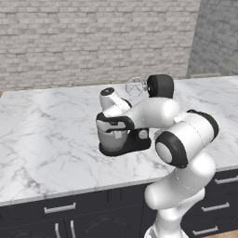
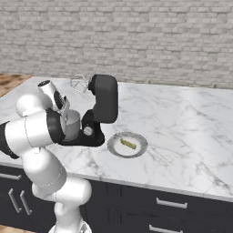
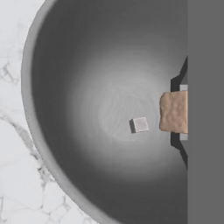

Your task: Add butter and sugar cubes to the stand mixer bowl and then turn on the stand mixer to begin making frosting.

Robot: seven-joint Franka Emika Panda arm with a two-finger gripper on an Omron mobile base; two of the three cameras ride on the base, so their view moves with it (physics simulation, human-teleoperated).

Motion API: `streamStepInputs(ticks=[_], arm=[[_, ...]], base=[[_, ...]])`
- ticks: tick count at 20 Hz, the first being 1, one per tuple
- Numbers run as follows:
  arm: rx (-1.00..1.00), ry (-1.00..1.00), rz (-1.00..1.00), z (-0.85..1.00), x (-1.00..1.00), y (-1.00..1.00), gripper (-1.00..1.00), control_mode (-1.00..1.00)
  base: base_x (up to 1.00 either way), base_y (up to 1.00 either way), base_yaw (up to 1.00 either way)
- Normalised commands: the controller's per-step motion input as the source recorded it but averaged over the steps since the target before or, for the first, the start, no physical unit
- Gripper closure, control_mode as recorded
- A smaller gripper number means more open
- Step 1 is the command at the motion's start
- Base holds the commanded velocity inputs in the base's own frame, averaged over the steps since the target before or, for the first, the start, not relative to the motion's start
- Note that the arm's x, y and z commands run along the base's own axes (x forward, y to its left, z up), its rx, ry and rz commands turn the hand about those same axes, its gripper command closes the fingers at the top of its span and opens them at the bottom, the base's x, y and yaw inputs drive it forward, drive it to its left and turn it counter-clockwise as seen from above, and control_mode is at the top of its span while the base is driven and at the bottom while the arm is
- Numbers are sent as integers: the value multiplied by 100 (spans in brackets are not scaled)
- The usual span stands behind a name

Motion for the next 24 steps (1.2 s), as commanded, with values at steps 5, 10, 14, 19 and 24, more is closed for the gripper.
streamStepInputs(ticks=[5,10,14,19,24], arm=[[0,3,0,-34,39,11,100,-100],[0,3,0,-30,21,10,-100,-100],[0,0,0,-1,-12,0,-100,-100],[0,-5,0,13,-37,0,-100,-100],[5,-8,0,49,-53,0,-100,-100]], base=[[0,0,0],[0,0,0],[0,0,0],[0,0,0],[0,0,0]])
